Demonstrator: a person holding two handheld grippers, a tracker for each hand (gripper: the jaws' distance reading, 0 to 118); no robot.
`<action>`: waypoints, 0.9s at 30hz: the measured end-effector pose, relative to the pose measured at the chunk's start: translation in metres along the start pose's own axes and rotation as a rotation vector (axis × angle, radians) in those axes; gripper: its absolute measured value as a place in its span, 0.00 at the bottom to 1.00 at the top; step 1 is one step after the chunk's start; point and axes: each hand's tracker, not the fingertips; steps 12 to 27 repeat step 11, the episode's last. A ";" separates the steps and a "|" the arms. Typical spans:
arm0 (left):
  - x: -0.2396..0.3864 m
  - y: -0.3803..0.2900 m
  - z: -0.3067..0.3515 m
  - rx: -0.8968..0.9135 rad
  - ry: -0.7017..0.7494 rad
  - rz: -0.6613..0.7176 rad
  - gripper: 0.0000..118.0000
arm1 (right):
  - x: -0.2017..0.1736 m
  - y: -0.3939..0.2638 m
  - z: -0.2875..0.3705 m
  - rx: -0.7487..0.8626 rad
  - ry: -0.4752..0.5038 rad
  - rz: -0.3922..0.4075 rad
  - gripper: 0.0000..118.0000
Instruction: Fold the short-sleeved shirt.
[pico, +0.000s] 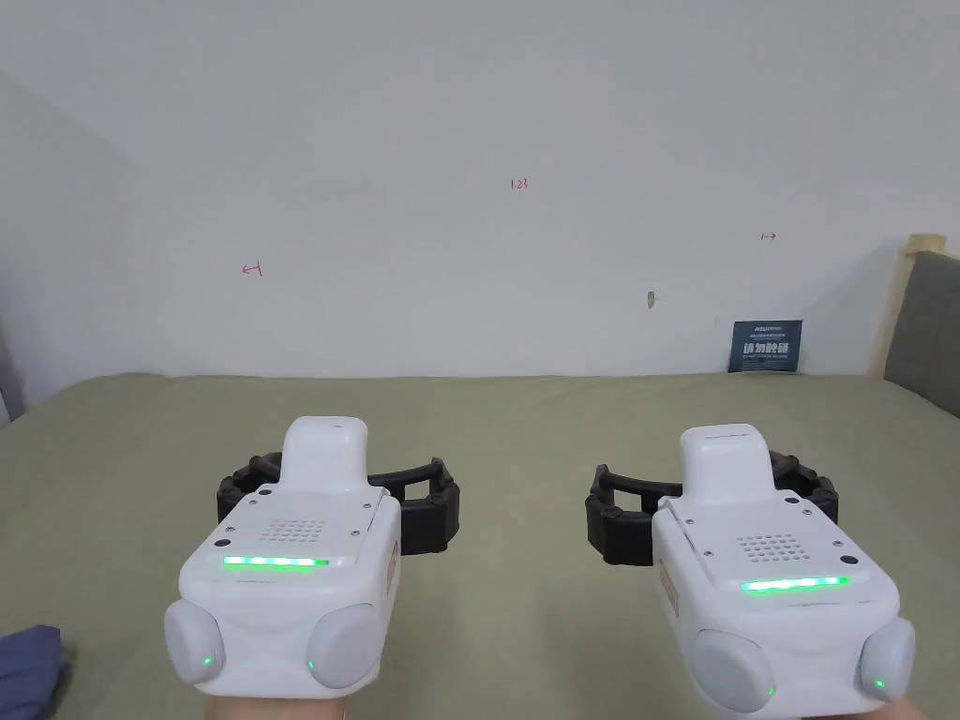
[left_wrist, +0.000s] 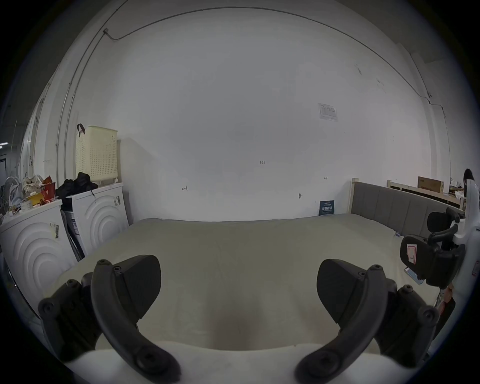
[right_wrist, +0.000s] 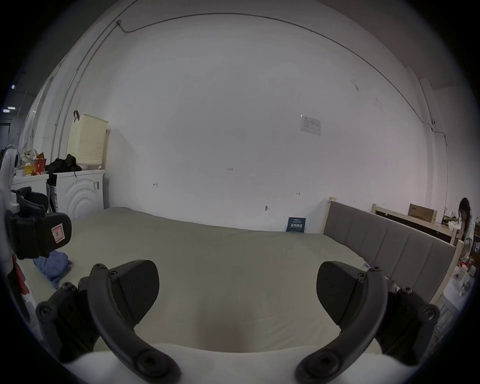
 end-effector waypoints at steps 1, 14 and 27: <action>0.000 0.000 0.000 0.000 -0.001 0.002 1.00 | 0.003 0.001 0.001 -0.019 0.049 -0.044 1.00; 0.001 0.000 -0.002 -0.009 -0.005 -0.005 1.00 | 0.012 0.006 -0.010 -0.091 0.041 -0.039 1.00; 0.001 0.000 -0.002 -0.009 -0.005 -0.005 1.00 | 0.012 0.006 -0.010 -0.091 0.041 -0.039 1.00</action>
